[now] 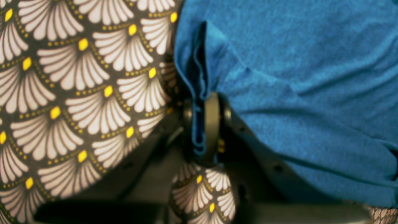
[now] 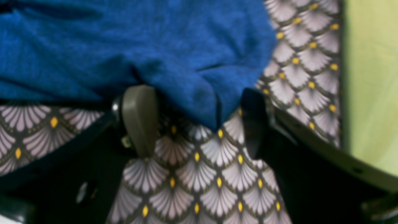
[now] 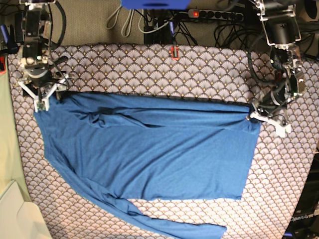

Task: Fold the T-shirt properly
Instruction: 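Spread the grippers apart, stretching the hem edge taut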

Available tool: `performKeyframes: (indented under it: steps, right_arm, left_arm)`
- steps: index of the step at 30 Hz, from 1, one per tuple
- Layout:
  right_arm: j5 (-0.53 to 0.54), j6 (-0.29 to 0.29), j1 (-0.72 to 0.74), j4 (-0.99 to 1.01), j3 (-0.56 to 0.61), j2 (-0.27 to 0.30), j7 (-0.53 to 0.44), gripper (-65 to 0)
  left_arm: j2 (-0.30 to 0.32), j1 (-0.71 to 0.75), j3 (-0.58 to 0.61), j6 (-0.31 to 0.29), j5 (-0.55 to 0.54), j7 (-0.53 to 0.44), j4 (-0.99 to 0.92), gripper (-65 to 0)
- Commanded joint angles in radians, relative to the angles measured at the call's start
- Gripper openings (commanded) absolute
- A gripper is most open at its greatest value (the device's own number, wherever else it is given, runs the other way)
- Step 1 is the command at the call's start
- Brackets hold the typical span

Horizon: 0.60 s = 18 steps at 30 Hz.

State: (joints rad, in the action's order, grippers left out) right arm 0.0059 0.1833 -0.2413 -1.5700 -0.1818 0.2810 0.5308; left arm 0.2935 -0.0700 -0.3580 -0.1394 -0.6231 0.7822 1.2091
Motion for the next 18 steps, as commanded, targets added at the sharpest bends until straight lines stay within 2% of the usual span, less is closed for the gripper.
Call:
performKeyframes:
  steps: [1, 12, 18]
  right_arm:
    - [-0.005, -0.005, 0.023, 0.004, -0.002, 0.022, -0.015, -23.4]
    - [-0.005, -0.005, 0.11, 0.036, -0.002, 0.057, -0.015, -23.5]
    - [-0.005, -0.005, 0.165, 0.144, -0.002, 0.057, -0.015, -23.5]
  left_arm:
    - [0.014, -0.014, -0.005, 0.001, -0.002, -0.008, 0.011, -64.6]
    - [0.016, 0.0, -0.005, 0.001, 0.004, -0.008, 0.011, -64.7]
    - [0.016, 0.0, -0.005, 0.001, 0.006, -0.008, 0.011, -64.7]
